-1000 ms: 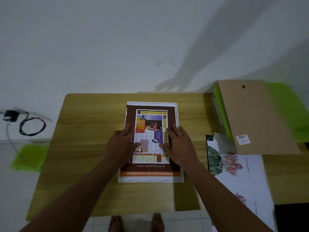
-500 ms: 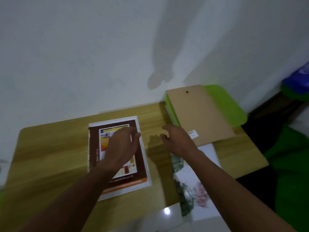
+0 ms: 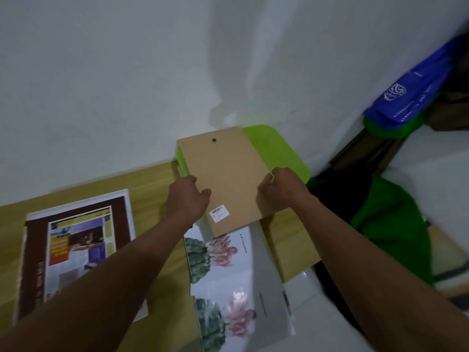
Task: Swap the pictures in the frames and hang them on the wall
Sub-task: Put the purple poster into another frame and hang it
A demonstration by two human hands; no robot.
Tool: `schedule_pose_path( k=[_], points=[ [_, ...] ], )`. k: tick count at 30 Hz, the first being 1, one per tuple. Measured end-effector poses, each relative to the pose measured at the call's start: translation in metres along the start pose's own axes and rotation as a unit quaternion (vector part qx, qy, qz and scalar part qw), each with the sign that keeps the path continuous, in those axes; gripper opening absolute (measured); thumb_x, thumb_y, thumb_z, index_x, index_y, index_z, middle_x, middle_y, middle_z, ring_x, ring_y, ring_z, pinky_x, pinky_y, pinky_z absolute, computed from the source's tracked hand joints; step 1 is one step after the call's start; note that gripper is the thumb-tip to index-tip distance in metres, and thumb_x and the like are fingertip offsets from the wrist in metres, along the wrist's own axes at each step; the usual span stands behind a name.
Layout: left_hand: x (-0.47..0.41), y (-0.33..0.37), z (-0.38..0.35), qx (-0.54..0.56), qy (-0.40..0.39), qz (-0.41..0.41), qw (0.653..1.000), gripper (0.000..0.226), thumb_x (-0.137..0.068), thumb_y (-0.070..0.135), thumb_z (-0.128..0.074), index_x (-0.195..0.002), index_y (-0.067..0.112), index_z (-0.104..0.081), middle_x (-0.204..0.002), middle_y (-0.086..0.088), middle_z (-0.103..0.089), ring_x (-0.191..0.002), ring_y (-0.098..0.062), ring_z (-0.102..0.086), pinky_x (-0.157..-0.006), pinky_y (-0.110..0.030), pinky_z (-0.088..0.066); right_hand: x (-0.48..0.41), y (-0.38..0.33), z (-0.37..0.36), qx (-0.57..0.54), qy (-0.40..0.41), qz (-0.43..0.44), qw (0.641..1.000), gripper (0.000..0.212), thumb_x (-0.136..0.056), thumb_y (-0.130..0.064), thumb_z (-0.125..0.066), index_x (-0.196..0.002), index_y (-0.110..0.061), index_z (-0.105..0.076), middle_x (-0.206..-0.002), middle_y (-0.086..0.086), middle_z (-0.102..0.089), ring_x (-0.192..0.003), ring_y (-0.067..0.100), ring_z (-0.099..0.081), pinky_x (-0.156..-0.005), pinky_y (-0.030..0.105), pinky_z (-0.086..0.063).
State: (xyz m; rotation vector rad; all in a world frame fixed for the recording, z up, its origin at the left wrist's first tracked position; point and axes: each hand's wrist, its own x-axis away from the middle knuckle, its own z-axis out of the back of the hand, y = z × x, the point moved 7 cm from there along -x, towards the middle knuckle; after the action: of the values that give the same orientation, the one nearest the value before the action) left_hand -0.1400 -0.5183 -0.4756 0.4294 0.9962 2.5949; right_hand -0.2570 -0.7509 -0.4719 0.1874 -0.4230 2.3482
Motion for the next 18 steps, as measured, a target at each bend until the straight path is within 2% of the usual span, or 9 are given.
schedule_pose_path(
  k=[3, 6, 10, 15, 18],
  points=[
    [-0.002, 0.000, -0.006, 0.023, 0.016, 0.031, 0.999, 0.050, -0.083, 0.023, -0.071, -0.126, 0.001, -0.057, -0.118, -0.015, -0.065, -0.110, -0.030, -0.060, -0.090, -0.032, -0.046, -0.007, 0.005, -0.006, -0.028, 0.001, -0.010, 1.000, 0.041, -0.085, -0.032, -0.064, -0.111, -0.002, -0.058, -0.120, 0.023, -0.057, -0.111, 0.040, -0.055, -0.090, 0.039, -0.046],
    [-0.001, -0.007, -0.008, 0.086, 0.028, 0.082, 0.993, 0.065, -0.077, 0.016, -0.076, -0.135, 0.006, -0.051, -0.119, -0.012, -0.065, -0.111, -0.027, -0.060, -0.092, -0.032, -0.047, -0.010, 0.005, -0.006, -0.089, 0.001, -0.026, 0.996, 0.040, -0.077, -0.028, -0.066, -0.109, -0.005, -0.063, -0.117, 0.021, -0.063, -0.105, 0.038, -0.061, -0.087, 0.038, -0.050],
    [0.002, -0.015, -0.003, 0.172, 0.025, 0.129, 0.976, 0.071, -0.072, 0.008, -0.081, -0.136, 0.006, -0.050, -0.114, -0.011, -0.067, -0.104, -0.026, -0.063, -0.087, -0.031, -0.051, 0.000, 0.003, 0.002, -0.150, -0.020, -0.046, 0.987, 0.066, -0.076, -0.024, -0.082, -0.134, -0.005, -0.056, -0.130, 0.016, -0.061, -0.118, 0.030, -0.059, -0.094, 0.035, -0.049],
    [0.017, -0.038, 0.030, 0.286, 0.001, 0.146, 0.947, 0.065, -0.067, -0.005, -0.081, -0.128, 0.006, -0.058, -0.104, -0.007, -0.071, -0.092, -0.024, -0.069, -0.085, -0.041, -0.057, 0.041, -0.019, 0.011, -0.289, -0.054, -0.024, 0.956, 0.065, -0.072, -0.008, -0.085, -0.132, -0.008, -0.058, -0.097, 0.005, -0.066, -0.085, 0.018, -0.063, -0.063, 0.024, -0.048],
    [0.045, -0.060, 0.064, 0.314, 0.010, 0.133, 0.940, 0.058, -0.069, -0.009, -0.077, -0.121, 0.011, -0.061, -0.096, -0.003, -0.072, -0.087, -0.021, -0.071, -0.081, -0.038, -0.058, 0.069, -0.048, 0.004, -0.313, -0.077, -0.012, 0.947, 0.066, -0.070, -0.010, -0.087, -0.127, -0.011, -0.053, -0.087, -0.001, -0.065, -0.075, 0.014, -0.063, -0.057, 0.023, -0.045]
  ],
)
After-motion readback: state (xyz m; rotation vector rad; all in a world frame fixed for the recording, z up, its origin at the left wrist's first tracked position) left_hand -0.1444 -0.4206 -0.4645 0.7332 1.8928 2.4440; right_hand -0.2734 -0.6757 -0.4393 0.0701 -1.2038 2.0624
